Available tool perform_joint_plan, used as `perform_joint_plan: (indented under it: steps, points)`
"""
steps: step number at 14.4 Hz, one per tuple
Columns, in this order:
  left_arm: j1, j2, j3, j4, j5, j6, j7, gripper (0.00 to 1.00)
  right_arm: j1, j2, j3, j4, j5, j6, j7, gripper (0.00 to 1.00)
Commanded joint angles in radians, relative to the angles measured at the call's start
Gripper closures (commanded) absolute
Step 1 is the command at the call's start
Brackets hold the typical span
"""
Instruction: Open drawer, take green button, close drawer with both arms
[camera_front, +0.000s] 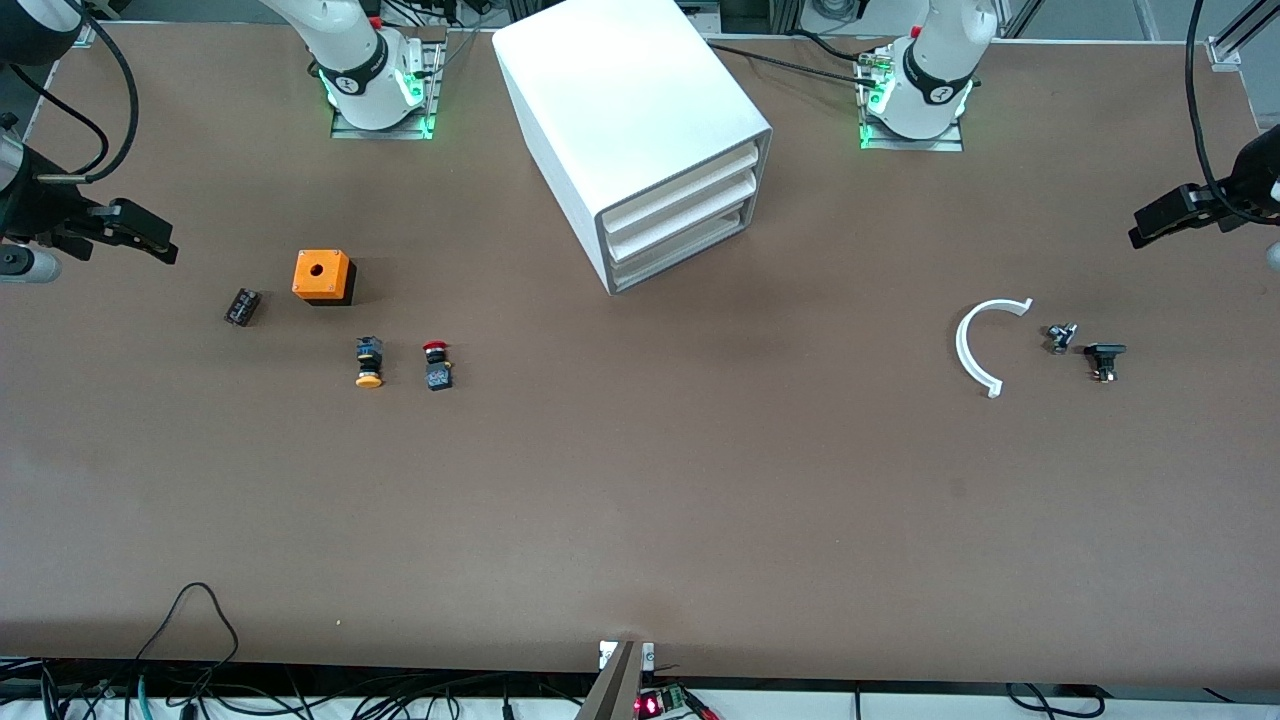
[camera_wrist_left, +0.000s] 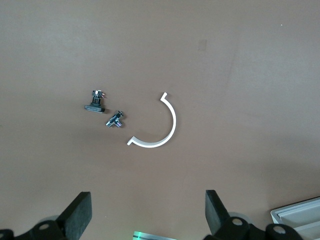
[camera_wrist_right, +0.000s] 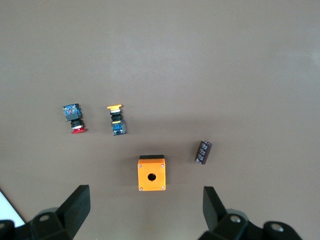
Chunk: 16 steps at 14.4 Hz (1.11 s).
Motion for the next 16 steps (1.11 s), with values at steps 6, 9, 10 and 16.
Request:
perform_joint_plan:
  steps: [6, 9, 10, 16]
  points:
    - [-0.003, 0.01, -0.007, 0.036, -0.023, -0.033, 0.03, 0.0, 0.004, -0.005, -0.002, -0.003, 0.012, -0.011, -0.017, 0.0]
    - [-0.003, 0.027, -0.007, 0.038, -0.035, -0.027, 0.03, 0.0, 0.004, -0.006, -0.004, -0.003, 0.012, -0.011, -0.015, 0.0]
    - [-0.003, 0.036, -0.005, 0.038, -0.038, -0.027, 0.03, 0.0, 0.004, -0.006, -0.002, -0.003, 0.012, -0.011, -0.015, 0.0]
    - [-0.003, 0.088, -0.008, 0.037, -0.088, -0.033, 0.028, 0.0, 0.004, -0.006, -0.002, -0.003, 0.012, -0.011, -0.014, 0.0]
